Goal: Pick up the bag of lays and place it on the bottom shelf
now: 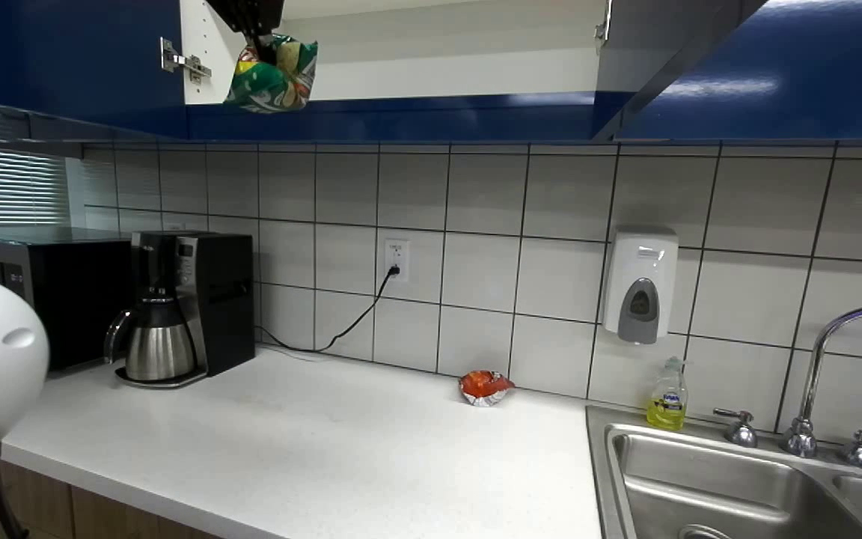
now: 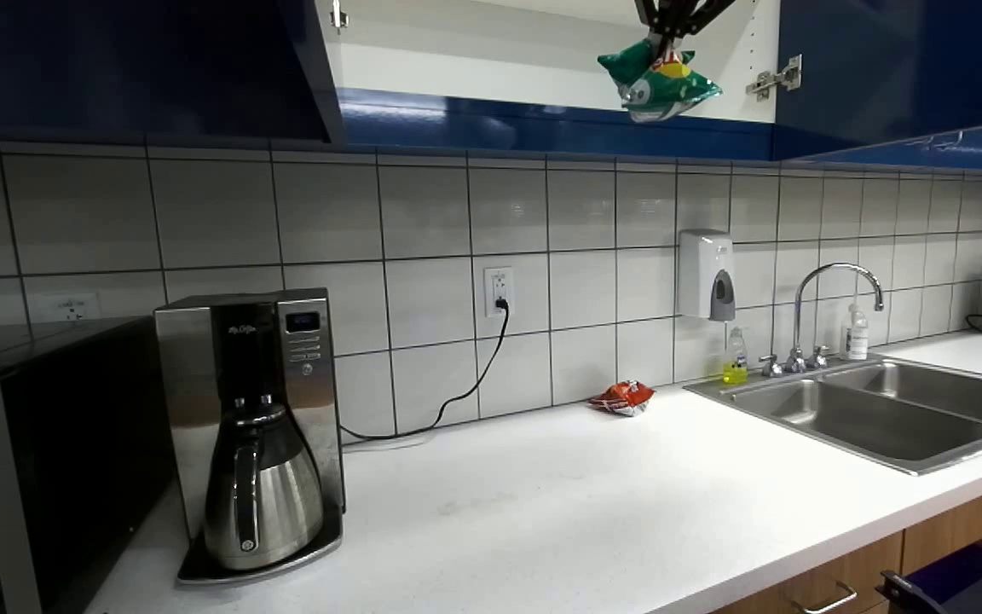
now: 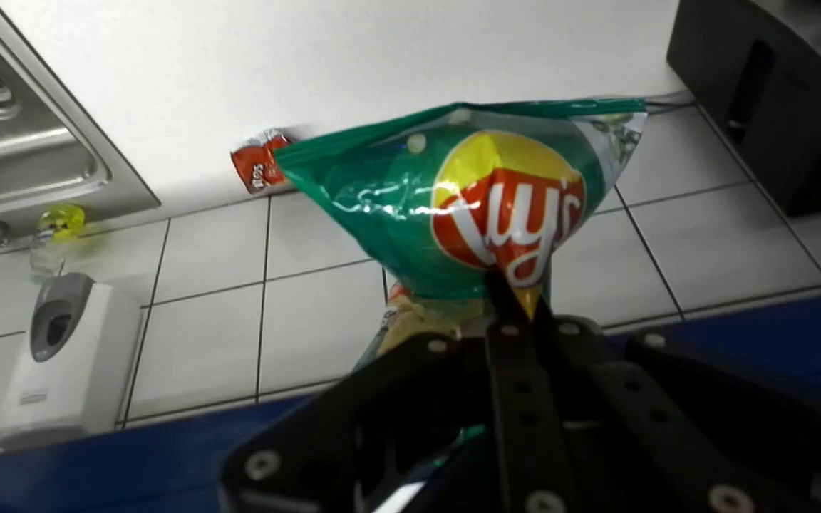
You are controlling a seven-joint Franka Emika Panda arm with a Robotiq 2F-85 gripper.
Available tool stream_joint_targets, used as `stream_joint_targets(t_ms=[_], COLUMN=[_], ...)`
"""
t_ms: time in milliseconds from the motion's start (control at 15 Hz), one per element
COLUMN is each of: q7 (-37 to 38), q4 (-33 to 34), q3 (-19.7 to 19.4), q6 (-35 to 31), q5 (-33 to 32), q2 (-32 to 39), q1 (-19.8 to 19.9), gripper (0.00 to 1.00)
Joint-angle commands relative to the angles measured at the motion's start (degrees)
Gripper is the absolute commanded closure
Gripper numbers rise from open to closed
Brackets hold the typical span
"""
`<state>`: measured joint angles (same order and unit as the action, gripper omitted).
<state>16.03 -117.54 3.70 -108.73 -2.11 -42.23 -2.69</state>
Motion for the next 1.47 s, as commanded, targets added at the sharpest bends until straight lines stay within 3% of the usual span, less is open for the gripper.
stream_joint_targets(t_ms=[0, 600, 1400], q7=[1.3, 5.2, 11.8], q4=[6.2, 18.5, 35.7], q3=[1.4, 1.5, 1.5], q6=[-3.7, -9.6, -9.4], q5=[1.3, 0.8, -2.5], q2=[4.2, 15.0, 32.5], q1=[2.3, 4.3, 4.4], gripper=[1.00, 1.00, 1.00])
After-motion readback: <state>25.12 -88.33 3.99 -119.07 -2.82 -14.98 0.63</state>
